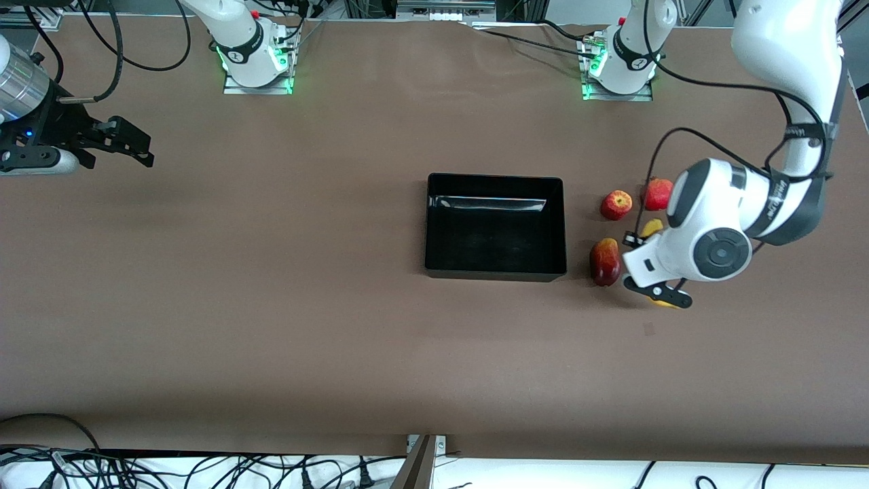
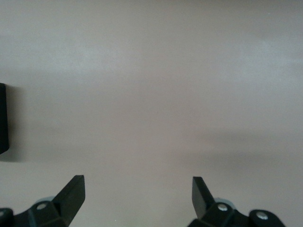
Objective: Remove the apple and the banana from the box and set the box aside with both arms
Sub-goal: 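Lift the banana out and lower it beside the mango, then release the banana and raise the left gripper while the right gripper reaches the box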
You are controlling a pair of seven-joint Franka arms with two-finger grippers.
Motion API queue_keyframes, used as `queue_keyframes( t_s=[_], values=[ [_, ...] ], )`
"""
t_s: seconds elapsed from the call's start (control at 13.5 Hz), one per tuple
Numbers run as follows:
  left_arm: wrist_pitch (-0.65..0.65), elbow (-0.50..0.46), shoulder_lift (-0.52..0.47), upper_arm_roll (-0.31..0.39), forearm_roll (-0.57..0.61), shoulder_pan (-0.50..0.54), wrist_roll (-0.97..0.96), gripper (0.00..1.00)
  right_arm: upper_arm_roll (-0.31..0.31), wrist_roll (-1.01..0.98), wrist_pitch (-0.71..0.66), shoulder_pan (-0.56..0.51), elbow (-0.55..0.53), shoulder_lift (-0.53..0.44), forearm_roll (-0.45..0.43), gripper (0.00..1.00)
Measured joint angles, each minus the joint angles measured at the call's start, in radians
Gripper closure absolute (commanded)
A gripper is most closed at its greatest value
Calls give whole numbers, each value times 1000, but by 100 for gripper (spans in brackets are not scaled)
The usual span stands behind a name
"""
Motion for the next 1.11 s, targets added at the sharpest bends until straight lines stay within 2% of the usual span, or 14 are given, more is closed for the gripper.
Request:
queue_keyframes(
  t_s=[0.3,0.37,0.44,0.52,0.89,0.96,1.11],
  values=[
    [244,-158,33,0,39,81,73,100,1,-1,23,13,-1,43,1,0],
    [276,-183,40,0,48,89,73,92,1,-2,26,14,-1,64,1,0],
    [291,-199,46,0,51,91,73,66,1,-5,26,16,-1,84,1,0],
    [297,-207,53,-1,51,92,73,1,2,-8,26,21,-1,102,1,0],
    [296,-184,36,-4,52,94,74,0,5,-4,20,124,-1,125,2,0],
    [274,-166,16,-8,52,95,74,0,6,0,23,147,-2,135,4,0],
    [143,-98,-42,-36,50,97,73,0,7,30,64,193,-3,176,35,0]
  ],
)
